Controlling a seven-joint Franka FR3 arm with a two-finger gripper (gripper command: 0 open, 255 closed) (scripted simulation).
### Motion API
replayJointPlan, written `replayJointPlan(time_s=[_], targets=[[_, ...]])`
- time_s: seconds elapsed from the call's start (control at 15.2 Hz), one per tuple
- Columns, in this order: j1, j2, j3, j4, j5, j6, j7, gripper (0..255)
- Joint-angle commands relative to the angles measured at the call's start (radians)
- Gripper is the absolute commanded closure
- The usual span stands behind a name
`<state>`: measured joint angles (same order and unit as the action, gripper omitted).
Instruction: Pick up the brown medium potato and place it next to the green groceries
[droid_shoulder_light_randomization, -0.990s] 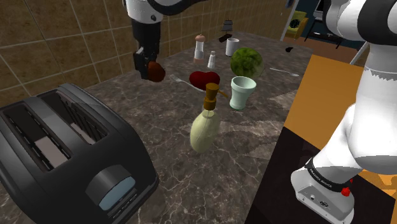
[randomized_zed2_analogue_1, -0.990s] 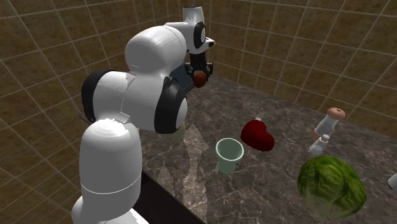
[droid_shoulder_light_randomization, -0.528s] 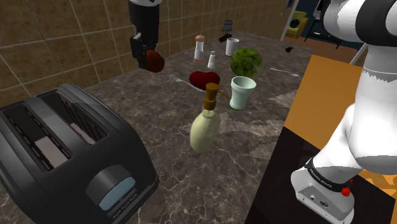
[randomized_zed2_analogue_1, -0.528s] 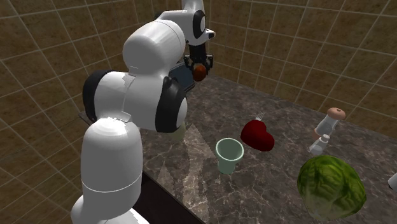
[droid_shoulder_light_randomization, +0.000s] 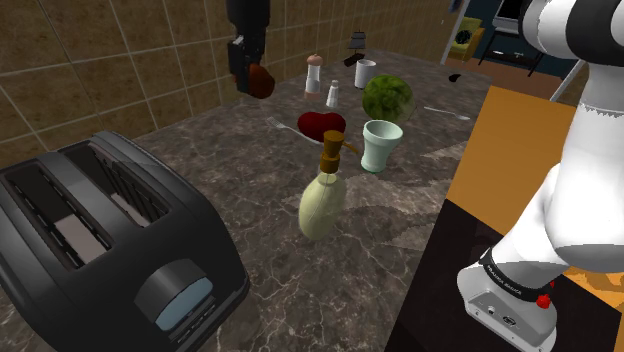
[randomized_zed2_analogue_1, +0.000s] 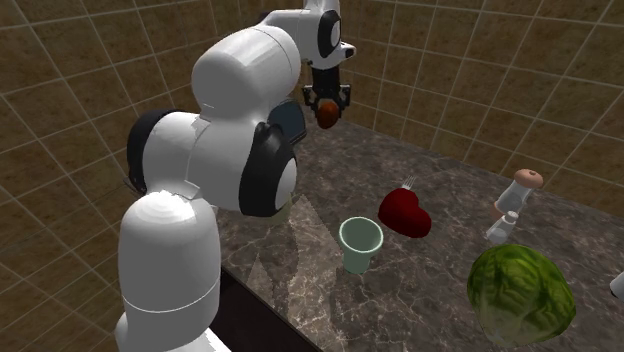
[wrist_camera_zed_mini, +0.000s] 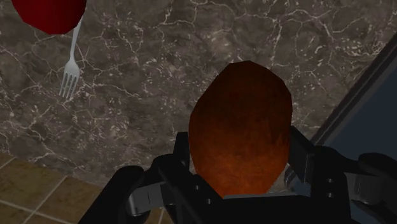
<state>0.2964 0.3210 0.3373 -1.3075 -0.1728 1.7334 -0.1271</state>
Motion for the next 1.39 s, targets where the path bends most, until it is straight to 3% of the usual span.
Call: replayJointPlan(time_s=[0.0,0.66,1.32], targets=[[-0.038,-0.025,-0.012,-0.034,0.017,0.015,-0.046,255],[-0.196,-0.072,-0.082,-0.096,0.077,0.047,-0.272,255],[-0.332,-0.011,-0.152,-0.006,0.113,0.024,-0.486,255]])
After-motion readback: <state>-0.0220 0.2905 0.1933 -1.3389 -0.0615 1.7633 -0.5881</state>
